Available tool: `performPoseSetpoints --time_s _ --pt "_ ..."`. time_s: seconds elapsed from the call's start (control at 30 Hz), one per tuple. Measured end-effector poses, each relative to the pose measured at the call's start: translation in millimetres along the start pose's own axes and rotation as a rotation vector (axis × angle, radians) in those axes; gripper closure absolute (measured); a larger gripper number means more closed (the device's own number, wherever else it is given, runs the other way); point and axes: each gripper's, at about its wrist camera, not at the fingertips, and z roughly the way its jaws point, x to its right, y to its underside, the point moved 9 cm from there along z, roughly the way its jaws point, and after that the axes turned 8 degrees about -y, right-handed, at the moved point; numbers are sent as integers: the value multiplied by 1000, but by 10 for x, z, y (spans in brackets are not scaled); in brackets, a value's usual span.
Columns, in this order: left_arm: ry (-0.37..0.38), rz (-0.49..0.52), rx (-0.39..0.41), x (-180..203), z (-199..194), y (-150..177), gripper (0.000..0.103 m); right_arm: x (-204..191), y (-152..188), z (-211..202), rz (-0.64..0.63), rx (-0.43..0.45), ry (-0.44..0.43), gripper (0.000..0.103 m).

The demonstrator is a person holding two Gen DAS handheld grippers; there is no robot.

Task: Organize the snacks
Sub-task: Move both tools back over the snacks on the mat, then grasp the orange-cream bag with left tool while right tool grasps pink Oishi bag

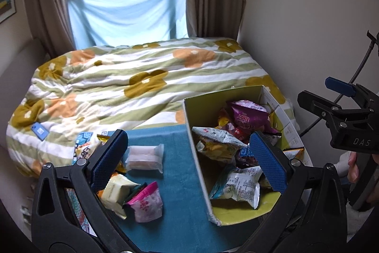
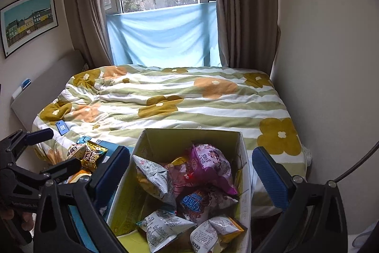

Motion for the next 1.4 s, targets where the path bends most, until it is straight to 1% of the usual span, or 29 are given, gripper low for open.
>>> performPoseSetpoints --time_s 0.2,0.33,0.4,0.57,0.67,0.73,0.87,1.03,1.1,1.23,1.33,1.4 --pt "-47 -66 25 -427 -279 212 1 -395 107 -208 -47 44 -27 0" --pt "-65 -90 28 -777 -399 369 1 -636 218 -200 -52 28 -30 0" --pt "-77 -95 35 -976 -446 440 1 -763 296 -175 -37 17 -32 0" --pt "-105 -87 32 -1497 -514 603 1 -1056 494 -138 24 4 7 0" --pt "-101 -92 26 -1812 -524 724 1 -1229 600 -127 67 1 28 0" --pt "-77 -106 4 -2006 -500 831 1 -1364 676 -116 92 2 28 0" --pt "6 -111 -55 -2253 -376 1046 1 -1643 828 -44 127 -16 44 0" --pt "62 -33 -81 -2378 -158 1287 1 -1993 1011 111 140 -29 48 0" --pt "91 -3 -110 -2371 -15 1383 1 -2115 1105 207 141 -31 49 0" --pt "151 20 -171 -2283 351 1530 1 -2282 1325 474 148 -45 46 0" --pt "170 17 -200 -2202 659 1608 1 -2342 1517 710 156 -75 37 0" --pt "167 8 -217 -2161 890 1655 1 -2364 1654 877 154 -100 28 0"
